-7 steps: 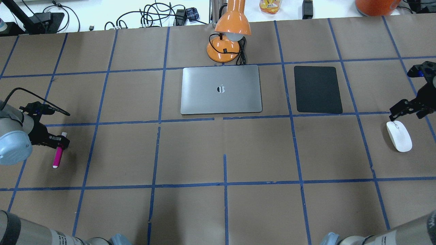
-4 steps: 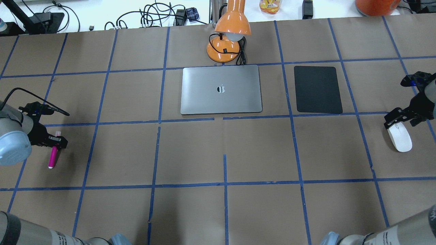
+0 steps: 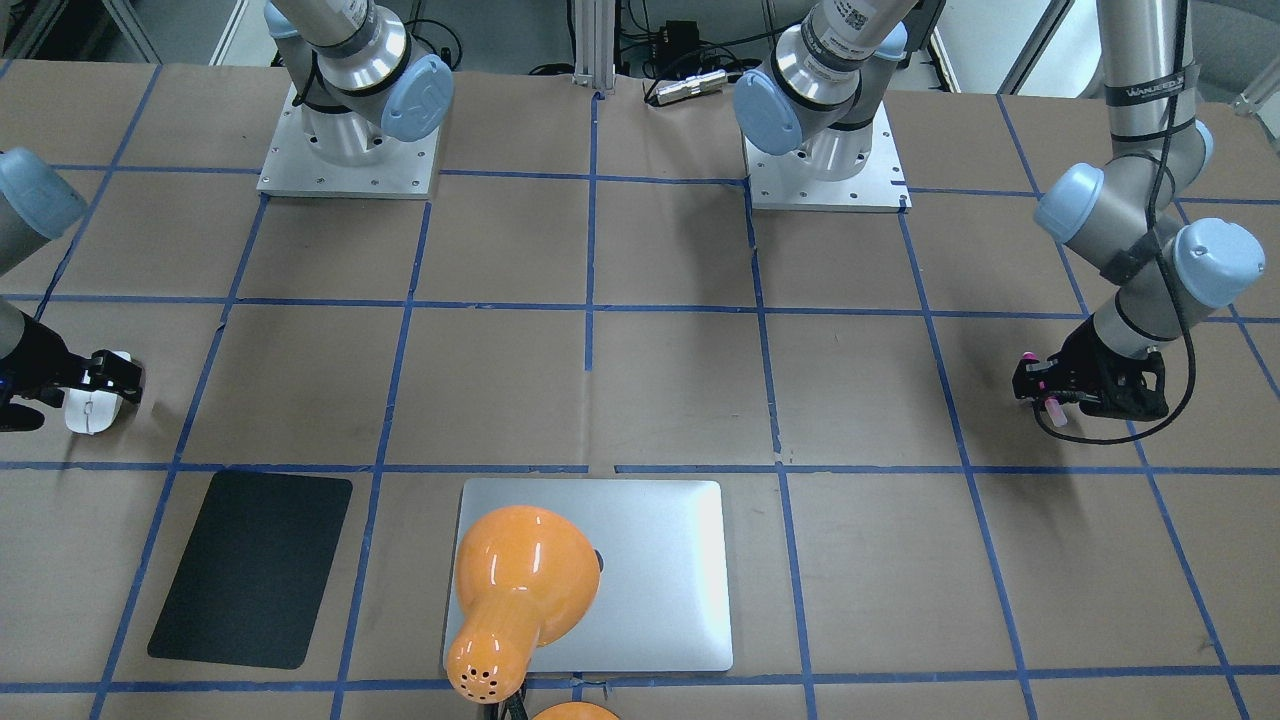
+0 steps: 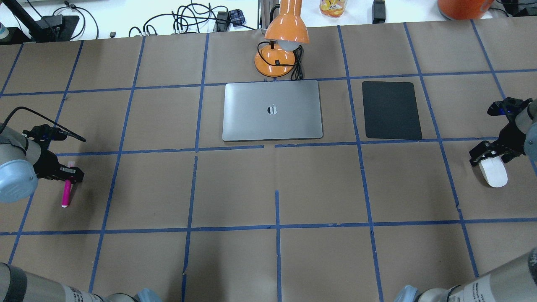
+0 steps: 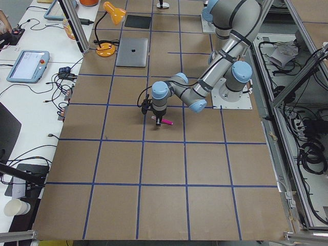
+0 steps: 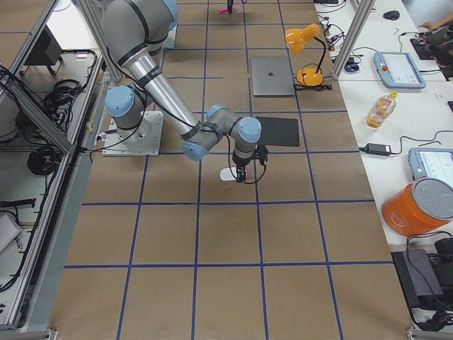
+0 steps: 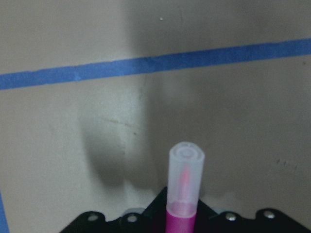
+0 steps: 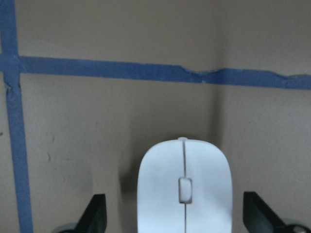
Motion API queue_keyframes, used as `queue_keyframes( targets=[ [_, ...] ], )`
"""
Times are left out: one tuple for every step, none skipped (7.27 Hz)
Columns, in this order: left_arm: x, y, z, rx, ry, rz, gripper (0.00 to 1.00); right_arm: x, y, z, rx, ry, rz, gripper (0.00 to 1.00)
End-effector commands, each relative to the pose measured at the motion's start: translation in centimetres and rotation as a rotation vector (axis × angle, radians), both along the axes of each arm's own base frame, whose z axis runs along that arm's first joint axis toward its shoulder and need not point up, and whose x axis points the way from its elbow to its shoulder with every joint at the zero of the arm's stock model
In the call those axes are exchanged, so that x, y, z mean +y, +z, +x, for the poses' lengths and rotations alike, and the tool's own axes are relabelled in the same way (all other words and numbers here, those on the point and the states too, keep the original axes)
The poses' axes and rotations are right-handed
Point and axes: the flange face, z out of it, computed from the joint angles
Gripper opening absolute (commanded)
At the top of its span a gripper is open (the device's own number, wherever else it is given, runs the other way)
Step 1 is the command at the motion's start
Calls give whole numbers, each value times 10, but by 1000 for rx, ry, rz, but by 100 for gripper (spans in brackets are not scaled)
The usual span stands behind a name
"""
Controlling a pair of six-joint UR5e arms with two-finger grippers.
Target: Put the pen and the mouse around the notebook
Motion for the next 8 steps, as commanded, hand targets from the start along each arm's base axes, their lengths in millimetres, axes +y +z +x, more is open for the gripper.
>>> queue_keyframes(
  targets=[
    [0,-1,0,8,1,9,0,4,-3,-1,19,-1,23,100],
    [1,1,0,-3,-2,6,0,4,-2,0,17,-6,21,100],
    [0,1,0,-4,-3,5,23,4,-3,-1,19,-2,23,98],
    [0,0,1,-3,-5,4,30,3,-1,-1,21,-4,18,96],
    [0,-4,1,0,-7,7,40,3,-1,-1,20,-6,20,90],
    [0,-5,1,1,-8,9,40,2,0,-2,23,-5,18,89],
    [-1,-6,1,1,-7,11,25,2,-1,-1,20,-6,17,89],
    [0,-5,1,0,-7,10,0,3,-2,-1,21,-6,18,89]
  ],
)
